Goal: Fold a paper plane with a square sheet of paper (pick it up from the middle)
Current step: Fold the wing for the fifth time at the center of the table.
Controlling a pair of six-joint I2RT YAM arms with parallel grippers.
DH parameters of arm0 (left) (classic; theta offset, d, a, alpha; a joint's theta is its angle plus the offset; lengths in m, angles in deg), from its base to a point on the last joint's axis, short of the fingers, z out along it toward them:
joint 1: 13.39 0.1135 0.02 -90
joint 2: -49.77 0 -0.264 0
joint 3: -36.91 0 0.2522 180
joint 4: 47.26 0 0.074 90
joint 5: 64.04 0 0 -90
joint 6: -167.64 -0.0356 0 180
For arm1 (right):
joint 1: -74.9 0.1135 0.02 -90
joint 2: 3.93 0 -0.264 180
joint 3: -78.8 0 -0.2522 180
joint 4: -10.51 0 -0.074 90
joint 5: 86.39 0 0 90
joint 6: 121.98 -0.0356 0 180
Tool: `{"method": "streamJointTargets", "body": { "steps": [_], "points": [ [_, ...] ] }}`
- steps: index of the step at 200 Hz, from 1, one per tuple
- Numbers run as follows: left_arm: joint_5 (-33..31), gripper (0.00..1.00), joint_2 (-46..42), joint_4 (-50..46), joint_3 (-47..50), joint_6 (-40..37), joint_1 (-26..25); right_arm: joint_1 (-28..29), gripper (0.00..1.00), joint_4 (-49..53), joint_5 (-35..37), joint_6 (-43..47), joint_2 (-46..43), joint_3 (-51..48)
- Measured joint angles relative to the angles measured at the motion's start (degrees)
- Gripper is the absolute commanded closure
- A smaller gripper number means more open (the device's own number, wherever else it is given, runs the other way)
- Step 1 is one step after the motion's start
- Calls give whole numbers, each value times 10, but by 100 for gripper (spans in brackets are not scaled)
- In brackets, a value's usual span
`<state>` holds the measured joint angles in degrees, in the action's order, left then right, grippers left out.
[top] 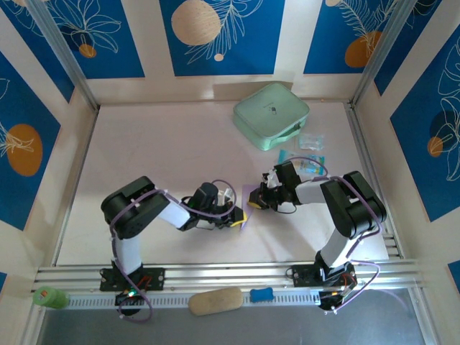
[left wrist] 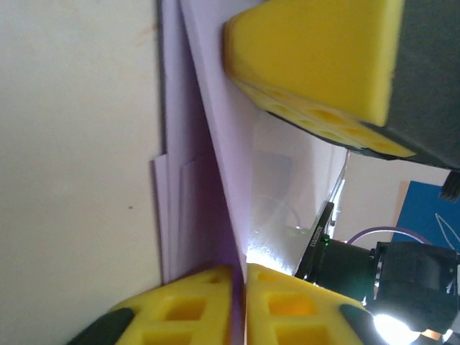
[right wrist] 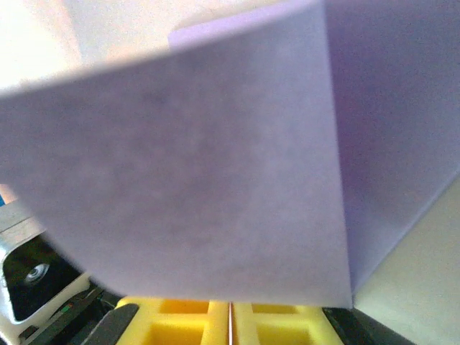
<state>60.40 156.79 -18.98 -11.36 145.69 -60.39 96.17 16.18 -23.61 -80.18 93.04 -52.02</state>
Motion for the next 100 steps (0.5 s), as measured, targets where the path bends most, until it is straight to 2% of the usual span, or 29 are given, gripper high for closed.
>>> {"method": "streamJointTargets", "body": {
  "steps": [37, 100],
  "points": [
    [-6, 81, -25, -116, -33, -59, 0, 0, 91, 0, 0, -1, 0, 0],
    [-13, 96, -27, -194, -59, -114, -5, 0, 91, 0, 0, -2, 0, 0]
  ]
}}
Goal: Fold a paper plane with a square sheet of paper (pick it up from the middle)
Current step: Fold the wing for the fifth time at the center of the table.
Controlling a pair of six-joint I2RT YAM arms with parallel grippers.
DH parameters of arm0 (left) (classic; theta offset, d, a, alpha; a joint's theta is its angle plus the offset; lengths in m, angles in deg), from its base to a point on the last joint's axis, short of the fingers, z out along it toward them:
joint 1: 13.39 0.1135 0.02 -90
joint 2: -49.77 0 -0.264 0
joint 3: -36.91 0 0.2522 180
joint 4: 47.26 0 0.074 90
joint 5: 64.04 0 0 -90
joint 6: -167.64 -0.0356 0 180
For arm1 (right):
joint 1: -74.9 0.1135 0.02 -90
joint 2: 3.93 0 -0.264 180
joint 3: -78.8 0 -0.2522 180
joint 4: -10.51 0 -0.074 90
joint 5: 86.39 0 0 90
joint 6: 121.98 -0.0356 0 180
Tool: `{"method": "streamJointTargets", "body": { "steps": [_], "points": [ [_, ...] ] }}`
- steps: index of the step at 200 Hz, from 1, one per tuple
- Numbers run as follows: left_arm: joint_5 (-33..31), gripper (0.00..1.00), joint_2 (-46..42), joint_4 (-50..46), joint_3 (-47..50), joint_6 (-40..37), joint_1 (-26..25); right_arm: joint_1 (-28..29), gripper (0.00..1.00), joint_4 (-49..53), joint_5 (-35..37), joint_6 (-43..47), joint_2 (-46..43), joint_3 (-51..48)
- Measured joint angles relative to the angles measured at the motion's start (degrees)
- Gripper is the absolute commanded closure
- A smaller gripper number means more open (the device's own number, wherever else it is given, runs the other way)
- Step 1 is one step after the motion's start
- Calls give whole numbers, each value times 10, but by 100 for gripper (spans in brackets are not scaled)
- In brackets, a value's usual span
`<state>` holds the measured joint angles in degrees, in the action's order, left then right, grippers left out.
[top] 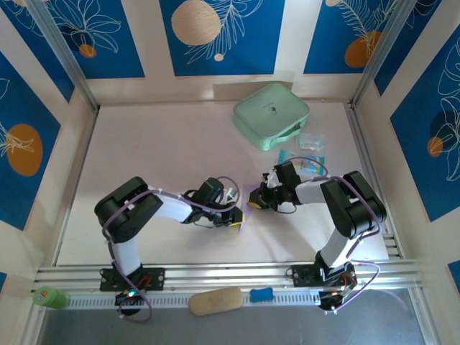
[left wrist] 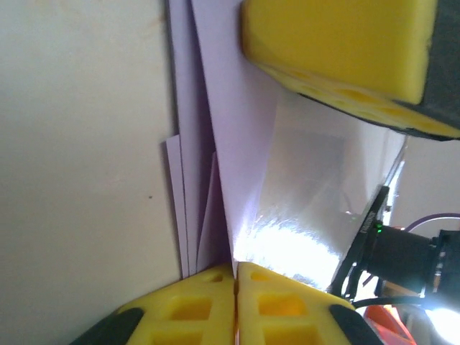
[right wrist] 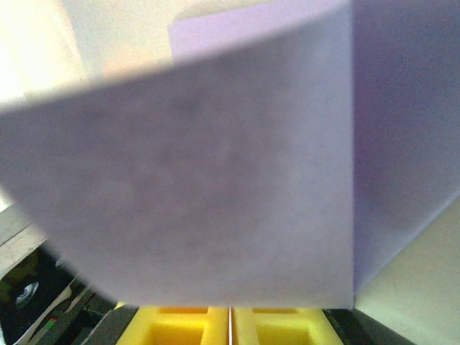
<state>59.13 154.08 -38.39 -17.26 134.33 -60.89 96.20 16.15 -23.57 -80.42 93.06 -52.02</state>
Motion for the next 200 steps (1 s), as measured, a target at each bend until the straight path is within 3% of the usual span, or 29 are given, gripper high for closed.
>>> {"method": "streamJointTargets", "body": {
  "steps": [81, 200],
  "points": [
    [-3, 80, -23, -73, -14, -48, -7, 0, 91, 0, 0, -2, 1, 0],
    [-18, 93, -30, -118, -18, -78, -10, 0, 91, 0, 0, -2, 1, 0]
  ]
}}
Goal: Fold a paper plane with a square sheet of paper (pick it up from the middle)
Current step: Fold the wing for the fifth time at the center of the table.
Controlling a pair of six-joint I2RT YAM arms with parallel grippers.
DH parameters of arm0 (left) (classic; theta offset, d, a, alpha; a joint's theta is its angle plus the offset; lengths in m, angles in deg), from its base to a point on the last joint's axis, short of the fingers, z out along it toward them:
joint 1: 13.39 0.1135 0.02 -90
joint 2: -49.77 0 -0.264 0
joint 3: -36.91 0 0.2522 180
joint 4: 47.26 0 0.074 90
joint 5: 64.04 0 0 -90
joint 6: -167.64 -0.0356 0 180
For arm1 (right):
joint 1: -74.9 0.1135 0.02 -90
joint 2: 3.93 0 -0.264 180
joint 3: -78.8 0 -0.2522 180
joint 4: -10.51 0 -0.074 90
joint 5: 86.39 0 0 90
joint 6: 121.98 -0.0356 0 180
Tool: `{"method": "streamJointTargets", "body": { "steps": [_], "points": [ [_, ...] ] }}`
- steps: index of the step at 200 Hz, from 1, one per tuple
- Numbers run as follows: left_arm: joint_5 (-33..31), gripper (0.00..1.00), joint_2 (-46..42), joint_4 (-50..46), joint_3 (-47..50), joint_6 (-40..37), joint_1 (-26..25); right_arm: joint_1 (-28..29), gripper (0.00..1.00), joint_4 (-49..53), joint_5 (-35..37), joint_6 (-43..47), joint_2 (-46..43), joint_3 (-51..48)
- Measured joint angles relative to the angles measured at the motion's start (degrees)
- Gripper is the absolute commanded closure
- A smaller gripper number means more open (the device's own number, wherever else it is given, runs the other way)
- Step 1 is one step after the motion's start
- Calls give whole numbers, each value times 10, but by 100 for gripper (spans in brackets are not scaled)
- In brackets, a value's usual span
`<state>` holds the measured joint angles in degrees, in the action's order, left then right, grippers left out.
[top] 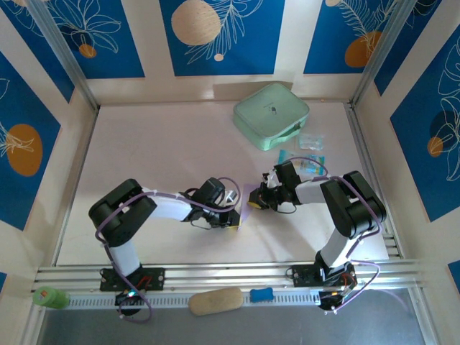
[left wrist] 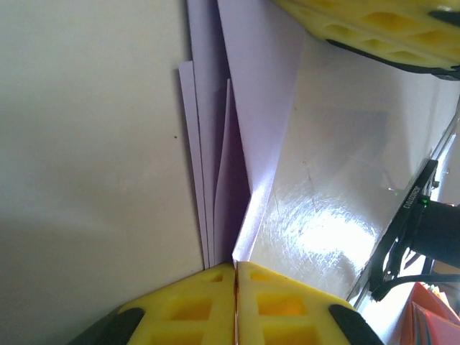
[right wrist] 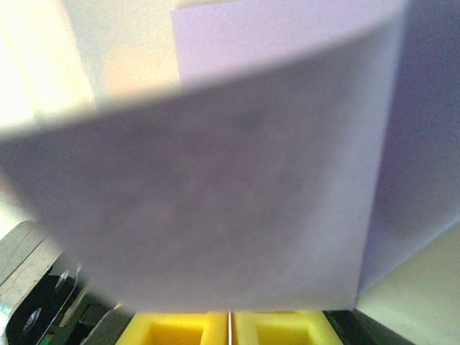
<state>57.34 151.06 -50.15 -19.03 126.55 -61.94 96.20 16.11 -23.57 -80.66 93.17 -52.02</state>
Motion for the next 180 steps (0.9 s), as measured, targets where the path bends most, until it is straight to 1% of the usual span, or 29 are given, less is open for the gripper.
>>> {"method": "streamJointTargets", "body": {
  "steps": [25, 43, 79, 96, 134, 180],
  "points": [
    [-1, 92, 0, 0, 0, 0, 0, 0, 91, 0, 0, 0, 0, 0],
    [0, 86, 0, 0, 0, 0, 0, 0, 91, 0, 0, 0, 0, 0],
    [-4, 78, -12, -1, 5, 0, -4, 0, 91, 0, 0, 0, 0, 0],
    [-8, 79, -18, -10, 7, 0, -5, 0, 91, 0, 0, 0, 0, 0],
    [-13, 88, -18, -17, 9, -8, -5, 0, 91, 0, -1, 0, 1, 0],
    [-15, 94, -18, -22, 10, -10, -5, 0, 91, 0, -1, 0, 1, 0]
  ]
}}
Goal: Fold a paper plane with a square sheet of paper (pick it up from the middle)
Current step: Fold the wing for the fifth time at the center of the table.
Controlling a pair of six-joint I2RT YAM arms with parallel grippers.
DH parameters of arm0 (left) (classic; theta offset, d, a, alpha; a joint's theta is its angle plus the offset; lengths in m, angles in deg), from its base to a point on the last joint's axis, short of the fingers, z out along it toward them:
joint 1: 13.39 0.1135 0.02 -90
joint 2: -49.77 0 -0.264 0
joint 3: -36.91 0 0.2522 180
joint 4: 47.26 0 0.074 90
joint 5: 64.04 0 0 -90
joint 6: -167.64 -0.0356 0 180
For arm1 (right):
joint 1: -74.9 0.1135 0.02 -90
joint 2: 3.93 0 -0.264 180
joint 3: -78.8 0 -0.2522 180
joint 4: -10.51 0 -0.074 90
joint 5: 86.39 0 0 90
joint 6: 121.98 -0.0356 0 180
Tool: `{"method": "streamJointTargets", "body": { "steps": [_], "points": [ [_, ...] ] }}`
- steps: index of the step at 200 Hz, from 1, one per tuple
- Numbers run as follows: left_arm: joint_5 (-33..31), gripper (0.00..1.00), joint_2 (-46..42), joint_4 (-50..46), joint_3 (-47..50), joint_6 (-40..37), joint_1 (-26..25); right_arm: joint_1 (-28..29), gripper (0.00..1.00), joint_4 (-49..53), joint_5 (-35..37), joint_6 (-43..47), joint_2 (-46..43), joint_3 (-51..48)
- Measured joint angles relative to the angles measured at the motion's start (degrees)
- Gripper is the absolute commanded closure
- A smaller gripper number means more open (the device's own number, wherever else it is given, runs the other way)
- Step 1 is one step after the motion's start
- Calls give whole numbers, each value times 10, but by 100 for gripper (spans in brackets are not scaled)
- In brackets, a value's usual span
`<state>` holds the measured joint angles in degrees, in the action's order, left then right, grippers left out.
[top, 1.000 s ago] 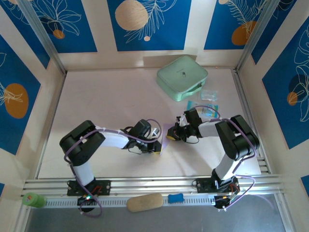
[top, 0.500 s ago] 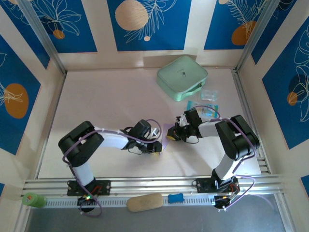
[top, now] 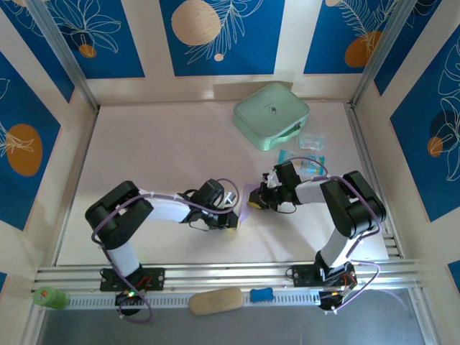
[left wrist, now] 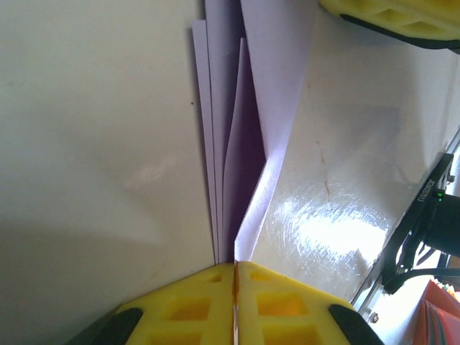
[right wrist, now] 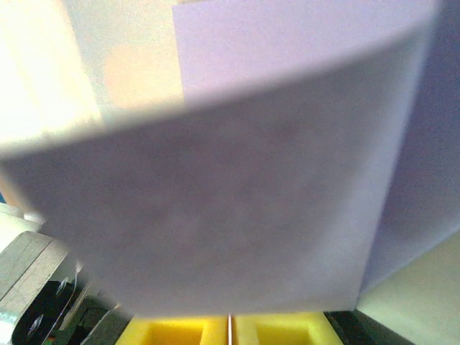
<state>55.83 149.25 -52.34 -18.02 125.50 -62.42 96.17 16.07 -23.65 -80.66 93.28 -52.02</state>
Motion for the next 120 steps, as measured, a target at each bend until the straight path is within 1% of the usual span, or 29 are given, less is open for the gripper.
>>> {"method": "streamJointTargets", "body": {
  "steps": [19, 24, 34, 67, 76, 102, 120],
  "points": [
    [0, 94, 0, 3, 2, 0, 0, 0, 91, 0, 0, 0, 0, 0],
    [0, 93, 0, 4, 3, 0, 0, 0, 91, 0, 0, 0, 0, 0],
    [0, 87, 0, 7, 4, 0, 0, 0, 91, 0, 0, 0, 1, 1],
    [1, 87, -7, 11, 10, 1, -1, 0, 91, 1, 0, 0, 1, 2],
    [1, 88, -9, 13, 13, 0, -1, 0, 91, 1, 0, 0, 1, 2],
    [-1, 96, -12, 16, 22, 3, -1, 0, 91, 1, 0, 0, 1, 2],
    [-1, 97, -13, 22, 25, 3, -1, 0, 91, 1, 0, 0, 1, 2]
  ]
}}
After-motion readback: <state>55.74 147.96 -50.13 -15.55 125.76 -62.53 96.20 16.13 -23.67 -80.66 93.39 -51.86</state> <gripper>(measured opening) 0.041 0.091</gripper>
